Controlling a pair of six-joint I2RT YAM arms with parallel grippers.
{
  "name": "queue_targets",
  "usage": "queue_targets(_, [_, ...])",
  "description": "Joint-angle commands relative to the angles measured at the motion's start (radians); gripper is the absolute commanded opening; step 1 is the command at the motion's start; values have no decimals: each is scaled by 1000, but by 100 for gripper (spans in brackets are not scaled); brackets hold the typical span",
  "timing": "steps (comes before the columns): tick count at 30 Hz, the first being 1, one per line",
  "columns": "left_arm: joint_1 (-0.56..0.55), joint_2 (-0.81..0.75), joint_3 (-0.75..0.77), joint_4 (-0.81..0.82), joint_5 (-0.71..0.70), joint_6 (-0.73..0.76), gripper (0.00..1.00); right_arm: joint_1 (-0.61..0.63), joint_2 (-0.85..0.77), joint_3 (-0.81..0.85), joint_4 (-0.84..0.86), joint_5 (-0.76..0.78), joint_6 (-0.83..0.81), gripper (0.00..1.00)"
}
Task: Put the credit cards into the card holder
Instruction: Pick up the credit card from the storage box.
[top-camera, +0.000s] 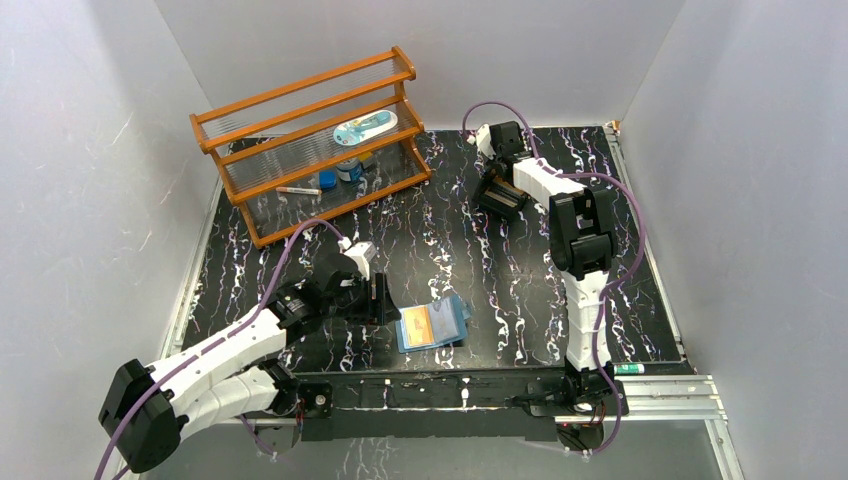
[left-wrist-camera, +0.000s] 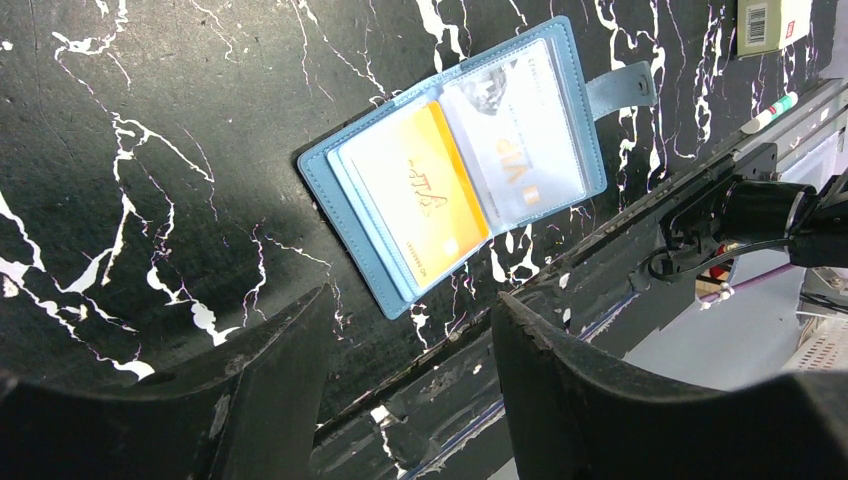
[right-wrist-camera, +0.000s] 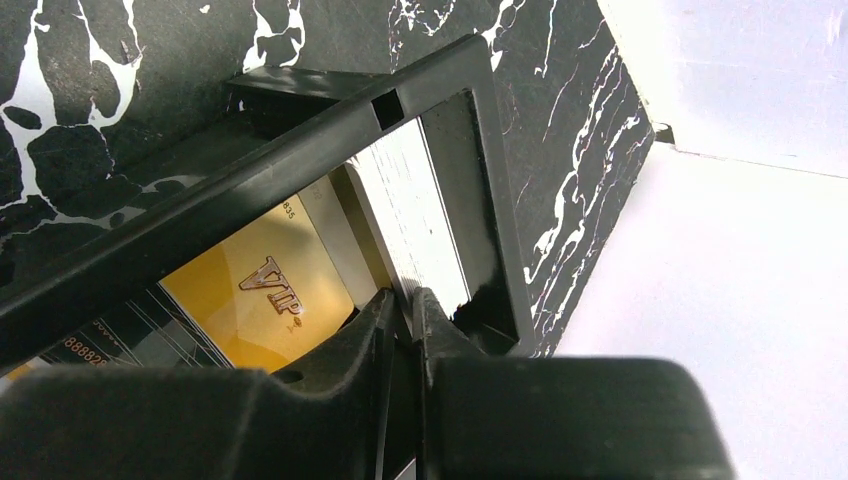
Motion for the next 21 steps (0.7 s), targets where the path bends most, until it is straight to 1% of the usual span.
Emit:
queue_targets(1, [-1, -3, 4, 12, 0, 0, 57, -5, -56, 13, 51, 0, -13, 17])
queue_targets(9, [0, 8, 2, 25, 3, -3, 57, -5, -59, 41, 24, -13, -9, 12])
queue_targets(21, [-1, 21, 6, 36, 13, -3, 57, -6, -81, 72, -22, -22, 4, 10])
